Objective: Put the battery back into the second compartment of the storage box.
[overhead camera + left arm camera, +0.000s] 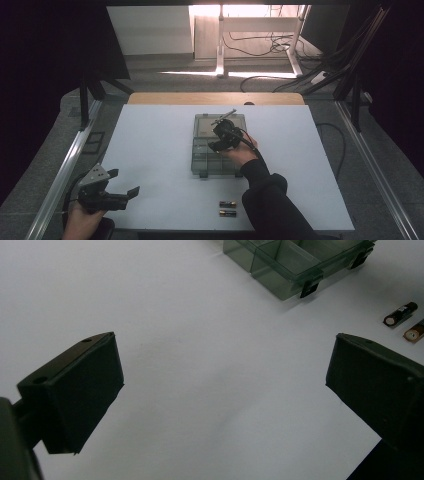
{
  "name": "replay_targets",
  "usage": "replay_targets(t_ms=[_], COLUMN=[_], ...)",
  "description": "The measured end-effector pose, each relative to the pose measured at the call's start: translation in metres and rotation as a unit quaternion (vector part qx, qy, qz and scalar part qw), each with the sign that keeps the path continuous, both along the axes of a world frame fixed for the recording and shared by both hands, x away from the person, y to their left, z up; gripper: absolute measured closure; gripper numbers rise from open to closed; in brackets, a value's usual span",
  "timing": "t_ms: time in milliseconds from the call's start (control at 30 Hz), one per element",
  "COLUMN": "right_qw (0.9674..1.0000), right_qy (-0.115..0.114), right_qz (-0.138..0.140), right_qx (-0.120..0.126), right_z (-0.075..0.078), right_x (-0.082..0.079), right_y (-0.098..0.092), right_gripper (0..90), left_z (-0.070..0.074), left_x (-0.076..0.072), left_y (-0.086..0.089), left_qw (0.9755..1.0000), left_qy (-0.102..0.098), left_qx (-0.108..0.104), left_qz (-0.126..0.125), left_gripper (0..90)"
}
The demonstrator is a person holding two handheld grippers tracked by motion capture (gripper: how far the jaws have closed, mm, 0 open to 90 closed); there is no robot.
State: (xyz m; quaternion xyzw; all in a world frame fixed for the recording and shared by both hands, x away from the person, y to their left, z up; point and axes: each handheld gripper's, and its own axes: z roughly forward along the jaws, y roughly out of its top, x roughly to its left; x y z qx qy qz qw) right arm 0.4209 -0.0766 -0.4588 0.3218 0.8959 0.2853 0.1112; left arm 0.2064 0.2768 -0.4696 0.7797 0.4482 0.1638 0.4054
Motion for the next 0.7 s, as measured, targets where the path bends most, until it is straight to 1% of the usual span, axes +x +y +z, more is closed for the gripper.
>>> replay_targets(t_ms=[33, 67, 100, 133, 167, 200, 233, 300, 400, 433, 467, 533, 567, 600, 700], right_qw=[1.0000, 1.0000, 0.9999, 0.9999, 0.9999, 0.9999, 0.9999, 0.9997, 0.9996, 0.9996, 0.9996, 0.9993, 0.9993, 0.9991, 0.9989], right_qy=[0.003, 0.007, 0.004, 0.004, 0.003, -0.001, -0.001, 0.001, -0.003, -0.006, -0.011, -0.019, -0.019, -0.027, -0.028], right_qz=[0.002, 0.005, 0.009, 0.009, 0.013, 0.015, 0.015, 0.020, 0.022, 0.022, 0.019, 0.022, 0.022, 0.021, 0.024], right_qx=[0.003, 0.005, 0.004, 0.004, 0.006, 0.005, 0.005, 0.013, 0.019, 0.019, 0.020, 0.022, 0.022, 0.026, 0.028], right_z=[0.002, 0.004, 0.005, 0.005, 0.006, 0.008, 0.008, 0.010, 0.011, 0.011, 0.011, 0.011, 0.011, 0.013, 0.014], right_x=[-0.001, -0.004, -0.005, -0.005, -0.008, -0.012, -0.012, -0.015, -0.019, -0.021, -0.024, -0.028, -0.028, -0.032, -0.036], right_y=[-0.001, -0.003, -0.004, -0.004, -0.005, -0.007, -0.007, -0.009, -0.012, -0.013, -0.014, -0.016, -0.016, -0.017, -0.018], right_gripper=[39.1, 31.5, 28.9, 28.9, 26.9, 19.0, 19.0, 16.6, 8.5, 6.5, 2.4, 1.6, 1.6, 0.9, 0.0], left_z=[0.000, 0.000, 0.000, 0.000, 0.000, 0.000, 0.000, 0.000, 0.000, 0.000, 0.000, 0.000, 0.000, 0.000, 0.000], left_x=[0.000, 0.000, 0.000, 0.000, 0.000, 0.000, 0.000, 0.000, 0.000, 0.000, 0.000, 0.000, 0.000, 0.000, 0.000], left_y=[0.000, 0.000, 0.000, 0.000, 0.000, 0.000, 0.000, 0.000, 0.000, 0.000, 0.000, 0.000, 0.000, 0.000, 0.000], left_qw=[1.0000, 1.0000, 1.0000, 1.0000, 1.0000, 1.0000, 1.0000, 1.0000, 1.0000, 1.0000, 1.0000, 1.0000, 1.0000, 1.0000, 1.0000], left_qy=[0.000, 0.000, 0.000, 0.001, 0.001, 0.001, 0.001, 0.001, 0.001, 0.001, 0.001, 0.001, 0.001, 0.001, 0.001], left_qx=[0.000, -0.001, -0.001, -0.001, -0.001, -0.001, -0.001, -0.001, 0.000, -0.001, -0.001, -0.001, -0.001, -0.001, 0.000], left_qz=[0.000, 0.001, 0.001, 0.001, 0.001, 0.001, 0.001, 0.001, 0.001, 0.001, 0.002, 0.002, 0.002, 0.001, 0.001], left_gripper=[2.1, 2.1, 2.1, 2.1, 2.1, 2.1, 2.1, 2.1, 2.1, 2.1, 2.1, 2.1, 2.1, 2.1, 2.1])
